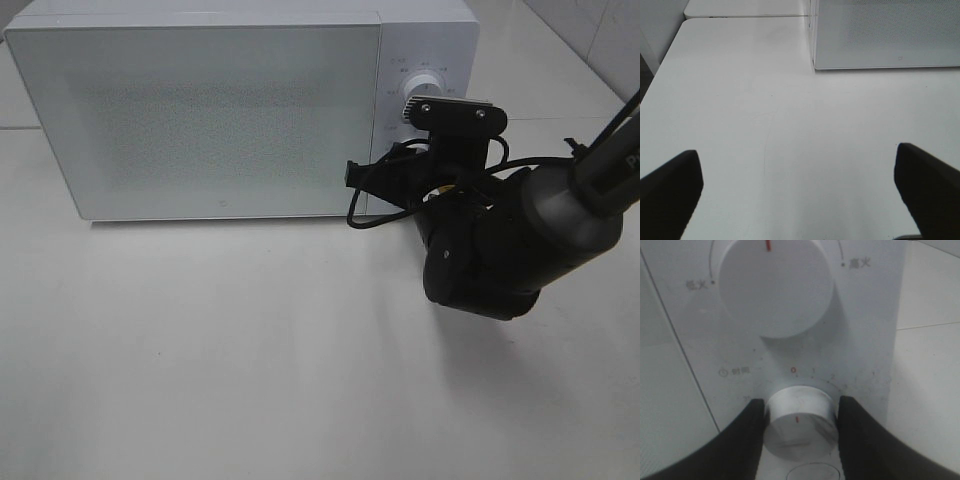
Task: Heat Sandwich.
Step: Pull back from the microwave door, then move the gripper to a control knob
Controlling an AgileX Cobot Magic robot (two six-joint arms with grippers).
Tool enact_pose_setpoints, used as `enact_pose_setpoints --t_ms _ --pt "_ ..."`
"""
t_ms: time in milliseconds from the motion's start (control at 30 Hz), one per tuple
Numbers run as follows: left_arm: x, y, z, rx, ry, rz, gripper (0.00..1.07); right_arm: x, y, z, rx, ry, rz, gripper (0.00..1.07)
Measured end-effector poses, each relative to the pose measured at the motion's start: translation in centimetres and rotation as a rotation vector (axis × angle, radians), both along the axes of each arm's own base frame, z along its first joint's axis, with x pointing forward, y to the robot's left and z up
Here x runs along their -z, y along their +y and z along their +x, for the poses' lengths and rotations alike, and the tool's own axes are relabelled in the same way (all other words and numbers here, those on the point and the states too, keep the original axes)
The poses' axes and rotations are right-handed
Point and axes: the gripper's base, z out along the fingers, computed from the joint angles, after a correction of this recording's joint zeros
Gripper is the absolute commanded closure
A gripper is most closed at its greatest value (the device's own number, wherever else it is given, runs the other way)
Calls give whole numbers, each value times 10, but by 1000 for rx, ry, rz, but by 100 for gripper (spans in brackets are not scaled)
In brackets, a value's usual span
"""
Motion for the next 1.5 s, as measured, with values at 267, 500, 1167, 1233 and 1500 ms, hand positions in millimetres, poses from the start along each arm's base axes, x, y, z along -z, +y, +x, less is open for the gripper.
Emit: enact_pose_setpoints --t_ms 267,500,1167,1233,1500 --pt "0 0 0 0 0 0 8 -1 0 0 63 -9 293 97" --pt "0 0 0 0 0 0 8 0 -2 0 128 -16 590 97" --pt "0 0 0 0 0 0 8 2 -3 0 288 -23 1257 96" --pt "0 0 0 0 0 0 8 2 -3 0 296 -24 1284 96" --pt "0 0 0 0 0 0 8 2 -4 0 344 -26 1477 95"
